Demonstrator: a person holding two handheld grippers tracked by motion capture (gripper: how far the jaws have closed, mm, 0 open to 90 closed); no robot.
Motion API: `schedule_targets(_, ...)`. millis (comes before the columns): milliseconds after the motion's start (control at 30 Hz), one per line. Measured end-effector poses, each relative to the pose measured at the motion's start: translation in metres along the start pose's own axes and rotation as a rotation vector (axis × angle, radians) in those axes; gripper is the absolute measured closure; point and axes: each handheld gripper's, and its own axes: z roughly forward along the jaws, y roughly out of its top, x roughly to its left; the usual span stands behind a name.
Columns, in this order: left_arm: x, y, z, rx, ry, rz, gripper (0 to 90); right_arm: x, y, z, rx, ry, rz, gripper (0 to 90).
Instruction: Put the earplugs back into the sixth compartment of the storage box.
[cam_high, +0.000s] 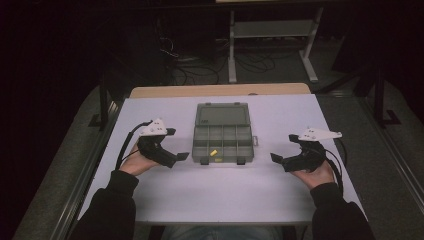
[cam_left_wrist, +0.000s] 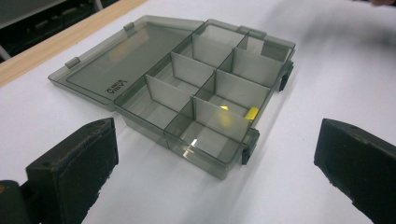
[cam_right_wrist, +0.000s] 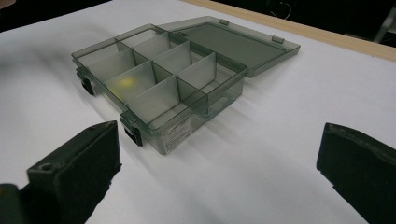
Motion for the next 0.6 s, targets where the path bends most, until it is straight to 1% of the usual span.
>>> schedule_targets(67, 0.0, -0.002, -0.003, -0.006, 0.005, -0.001, 0.0, 0.0, 0.0, 0.0, 0.0, 0.0, 0.001, 0.0)
schedule_targets(133, -0.002, -0.007, -0.011, -0.037, 0.018, -0.006, 0.0, 0.0, 0.0, 0.0, 0.001, -0.001, 0.0, 0.0)
schedule_targets(167, -0.002, -0.007, -0.011, -0.037, 0.018, -0.006, 0.0, 0.0, 0.0, 0.0, 0.001, -0.001, 0.0, 0.0)
schedule_targets(200, -0.003, -0.011, -0.016, -0.055, 0.029, -0.003, 0.0, 0.0, 0.0, 0.0, 0.001, -0.001, 0.0, 0.0)
schedule_targets(300, -0.003, -0.014, -0.02, -0.067, 0.04, -0.007, 0.0, 0.0, 0.0, 0.0, 0.0, -0.001, 0.001, 0.0)
schedule_targets(367, -0.003, -0.017, -0.025, -0.087, 0.048, -0.015, 0.0, 0.0, -0.001, 0.0, 0.002, -0.001, 0.001, 0.0)
schedule_targets(400, -0.003, -0.02, -0.03, -0.104, 0.061, -0.019, 0.0, 0.0, -0.001, 0.0, 0.001, -0.001, 0.001, 0.0)
schedule_targets(433, -0.003, -0.02, -0.03, -0.104, 0.061, -0.019, 0.0, 0.0, -0.001, 0.0, 0.0, -0.002, 0.001, 0.0)
schedule_targets(467, -0.002, -0.024, -0.034, -0.125, 0.073, -0.034, 0.0, 0.0, -0.001, 0.0, -0.002, -0.002, 0.001, 0.0)
schedule_targets(533, -0.001, -0.026, -0.037, -0.129, 0.076, -0.041, 0.0, 0.0, -0.001, -0.001, -0.003, -0.002, 0.003, 0.0)
schedule_targets(567, 0.0, -0.028, -0.039, -0.139, 0.079, -0.048, 0.0, 0.0, -0.001, -0.001, -0.004, -0.003, 0.004, 0.0)
schedule_targets(600, 0.001, -0.031, -0.044, -0.159, 0.091, -0.065, 0.0, 0.0, -0.001, -0.001, -0.005, -0.002, 0.004, 0.0)
